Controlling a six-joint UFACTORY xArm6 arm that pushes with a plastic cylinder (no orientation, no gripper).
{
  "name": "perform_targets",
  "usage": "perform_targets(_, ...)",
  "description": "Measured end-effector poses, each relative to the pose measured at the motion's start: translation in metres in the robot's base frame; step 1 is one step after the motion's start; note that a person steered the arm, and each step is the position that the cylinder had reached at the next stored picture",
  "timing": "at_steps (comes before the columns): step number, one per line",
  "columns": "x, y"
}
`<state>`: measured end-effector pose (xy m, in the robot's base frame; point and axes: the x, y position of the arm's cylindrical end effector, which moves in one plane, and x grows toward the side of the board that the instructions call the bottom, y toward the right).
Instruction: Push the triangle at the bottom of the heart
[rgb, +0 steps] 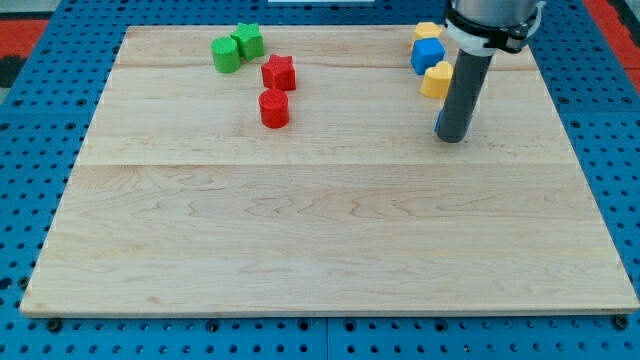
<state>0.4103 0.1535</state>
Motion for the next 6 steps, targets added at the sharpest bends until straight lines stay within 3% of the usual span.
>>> perform_targets(1,0.024,0.035)
perform_targets(2,-0.002,0.047)
perform_targets(4,-0.028,0.014)
perform_targets(6,-0.025,0.016)
